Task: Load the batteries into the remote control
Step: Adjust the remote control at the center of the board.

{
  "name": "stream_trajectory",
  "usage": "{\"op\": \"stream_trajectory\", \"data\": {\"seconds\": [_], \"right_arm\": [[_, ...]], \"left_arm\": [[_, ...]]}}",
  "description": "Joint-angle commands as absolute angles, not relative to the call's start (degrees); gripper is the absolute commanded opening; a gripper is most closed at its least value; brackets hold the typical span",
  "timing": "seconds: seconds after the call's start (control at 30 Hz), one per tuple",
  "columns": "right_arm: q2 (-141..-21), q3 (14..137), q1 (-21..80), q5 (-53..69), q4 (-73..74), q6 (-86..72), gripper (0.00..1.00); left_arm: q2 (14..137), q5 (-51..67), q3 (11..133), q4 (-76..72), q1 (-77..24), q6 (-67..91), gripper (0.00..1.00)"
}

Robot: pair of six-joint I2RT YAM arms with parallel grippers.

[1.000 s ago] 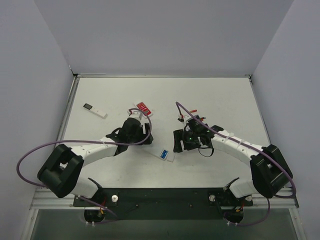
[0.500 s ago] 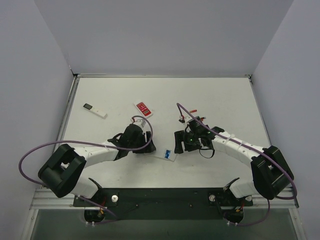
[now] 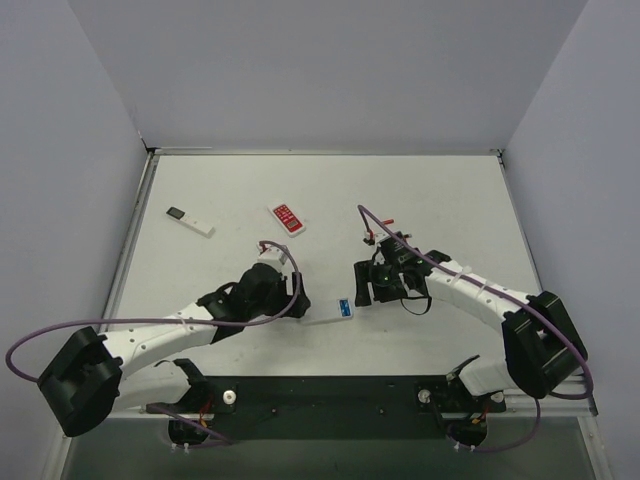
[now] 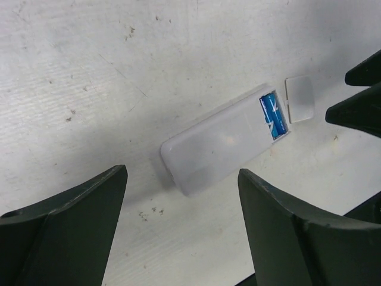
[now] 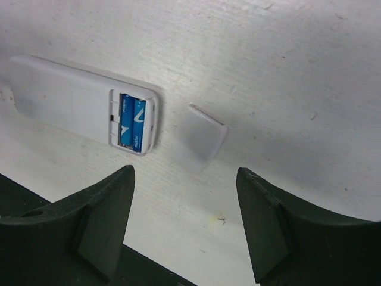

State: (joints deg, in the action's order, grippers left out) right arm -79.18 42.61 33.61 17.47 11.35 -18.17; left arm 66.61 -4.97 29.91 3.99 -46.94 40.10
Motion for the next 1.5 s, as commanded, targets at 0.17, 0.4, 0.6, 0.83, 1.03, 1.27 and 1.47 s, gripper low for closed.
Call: {"op": "stream_trajectory", "data": {"seconds": [0.17, 0.4, 0.6, 0.83, 1.03, 1.27, 1.47], "right_arm": [[-81.74, 47.72, 31.82, 9.49, 19.59, -24.26, 0.63], [-80.95, 47.11, 30.94, 10.37, 19.77, -23.91, 0.63], [-80.16, 46.58, 30.59, 10.81, 20.39, -22.85, 0.62], [-81.38, 48.16, 30.59, 11.87, 23.20, -19.25, 0.62], [-82.35, 49.66, 30.59, 12.83, 23.91, -18.11, 0.62], [-83.23, 50.71, 30.67, 13.18, 25.48, -16.52, 0.62], [-83.58, 51.24, 30.67, 13.36, 26.10, -15.82, 0.62]], "left_arm": [[68.28, -13.18, 33.66, -0.94, -54.39, 12.24, 0.96], [79.34, -4.69, 37.17, -4.66, -55.98, 2.21, 0.97], [87.70, 3.41, 42.87, -3.08, -55.99, -4.65, 0.97], [90.44, 11.33, 44.56, 2.28, -56.34, -7.03, 0.76], [90.52, 14.41, 45.17, 5.87, -56.69, -6.33, 0.61], [90.53, 15.73, 45.18, 7.82, -57.22, -4.13, 0.50], [91.49, 15.74, 45.18, 9.23, -58.97, -1.15, 0.59]]}}
